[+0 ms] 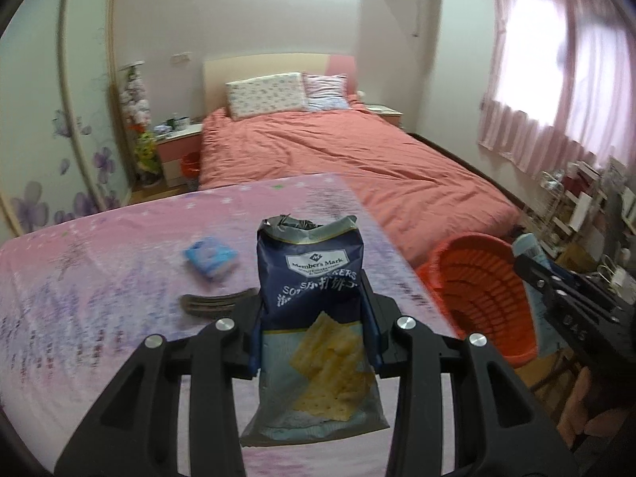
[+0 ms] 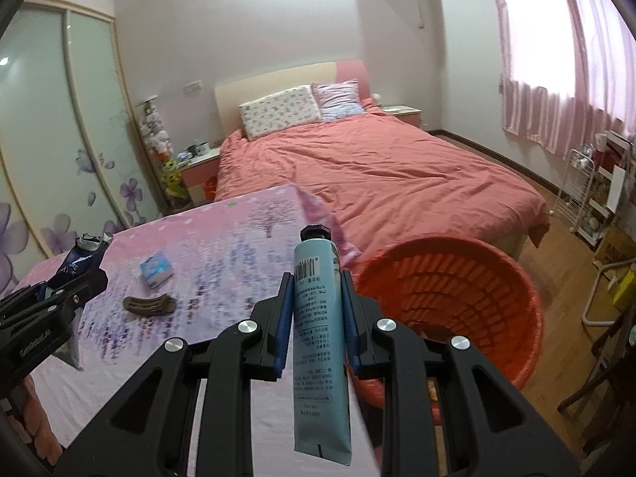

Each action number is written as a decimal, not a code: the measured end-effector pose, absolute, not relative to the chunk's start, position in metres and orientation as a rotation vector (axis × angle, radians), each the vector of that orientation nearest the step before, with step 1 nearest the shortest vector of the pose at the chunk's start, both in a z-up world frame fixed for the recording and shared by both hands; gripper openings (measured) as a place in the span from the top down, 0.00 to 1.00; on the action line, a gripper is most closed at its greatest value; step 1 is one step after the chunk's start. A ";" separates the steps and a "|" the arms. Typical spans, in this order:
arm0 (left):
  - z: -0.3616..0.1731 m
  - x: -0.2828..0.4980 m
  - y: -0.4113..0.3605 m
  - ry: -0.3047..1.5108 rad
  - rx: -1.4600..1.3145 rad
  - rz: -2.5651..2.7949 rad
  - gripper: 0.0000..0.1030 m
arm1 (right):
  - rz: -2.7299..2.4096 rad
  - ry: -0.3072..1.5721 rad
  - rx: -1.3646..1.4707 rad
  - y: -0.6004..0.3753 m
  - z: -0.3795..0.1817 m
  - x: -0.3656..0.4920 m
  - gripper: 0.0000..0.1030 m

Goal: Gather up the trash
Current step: 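Carry the wrapper and tube over the orange basket and open both tools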

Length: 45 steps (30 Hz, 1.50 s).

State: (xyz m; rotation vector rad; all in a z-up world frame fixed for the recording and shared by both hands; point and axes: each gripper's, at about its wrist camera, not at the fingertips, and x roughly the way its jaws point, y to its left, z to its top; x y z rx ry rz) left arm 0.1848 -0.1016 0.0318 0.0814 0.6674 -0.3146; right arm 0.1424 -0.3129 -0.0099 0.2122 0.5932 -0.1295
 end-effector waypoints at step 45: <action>-0.071 0.247 -0.278 0.843 0.184 -0.523 0.24 | -0.289 0.668 0.429 -0.456 -0.069 0.157 0.49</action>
